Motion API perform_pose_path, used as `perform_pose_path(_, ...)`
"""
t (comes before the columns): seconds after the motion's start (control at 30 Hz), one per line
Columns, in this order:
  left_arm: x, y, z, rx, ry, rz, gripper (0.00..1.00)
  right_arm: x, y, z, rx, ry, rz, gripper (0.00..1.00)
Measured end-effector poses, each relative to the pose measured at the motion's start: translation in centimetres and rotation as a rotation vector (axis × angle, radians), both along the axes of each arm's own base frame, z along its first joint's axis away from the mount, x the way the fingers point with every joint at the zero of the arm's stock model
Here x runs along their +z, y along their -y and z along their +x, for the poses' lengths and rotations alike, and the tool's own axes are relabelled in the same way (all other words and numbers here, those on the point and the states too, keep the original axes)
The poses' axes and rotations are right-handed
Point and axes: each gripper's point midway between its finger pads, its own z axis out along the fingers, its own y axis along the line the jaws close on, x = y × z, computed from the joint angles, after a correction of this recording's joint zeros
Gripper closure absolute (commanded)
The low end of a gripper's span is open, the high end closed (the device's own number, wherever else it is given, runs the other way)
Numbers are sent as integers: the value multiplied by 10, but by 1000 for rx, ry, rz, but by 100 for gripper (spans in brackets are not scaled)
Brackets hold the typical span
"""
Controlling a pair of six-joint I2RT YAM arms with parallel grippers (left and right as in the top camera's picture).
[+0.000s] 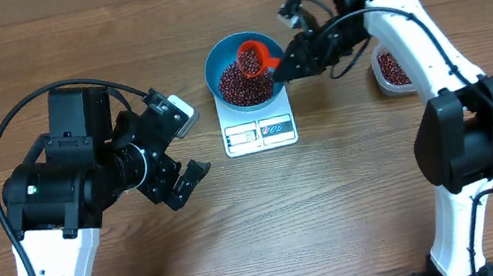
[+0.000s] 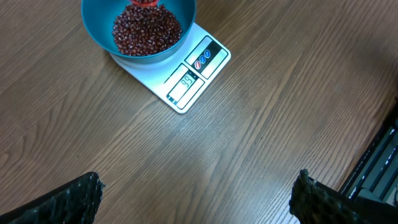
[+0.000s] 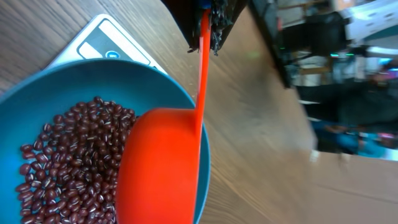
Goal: Scoop item into bowl and weigh 150g on scale
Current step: 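Lift the filled scoop over the blue bowl and tilt to pour, then hold the red scoop tilted over the blue bowl to empty it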
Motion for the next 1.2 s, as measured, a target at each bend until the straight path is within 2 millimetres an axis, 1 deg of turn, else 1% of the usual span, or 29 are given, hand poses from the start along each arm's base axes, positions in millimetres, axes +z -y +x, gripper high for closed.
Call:
perform_pose_path(0.1, 0, 0, 0, 0, 0, 0, 0, -1, -5, 4, 5, 49, -96, 96)
perform_pose_path(0.3, 0, 0, 0, 0, 0, 0, 0, -1, -9, 11, 10, 149, -267, 96)
perform_pose_path(0.63, 0, 0, 0, 0, 0, 0, 0, -16, -10, 9, 46, 244, -499, 96)
perform_pose_path(0.77, 0, 0, 0, 0, 0, 0, 0, -19, -9, 9, 53, 266, -547, 96)
perform_pose_path(0.93, 0, 0, 0, 0, 0, 0, 0, -20, -4, 13, 45, 282, -584, 96)
perform_pose_path(1.2, 0, 0, 0, 0, 0, 0, 0, -20, 0, 15, 40, 290, -605, 96)
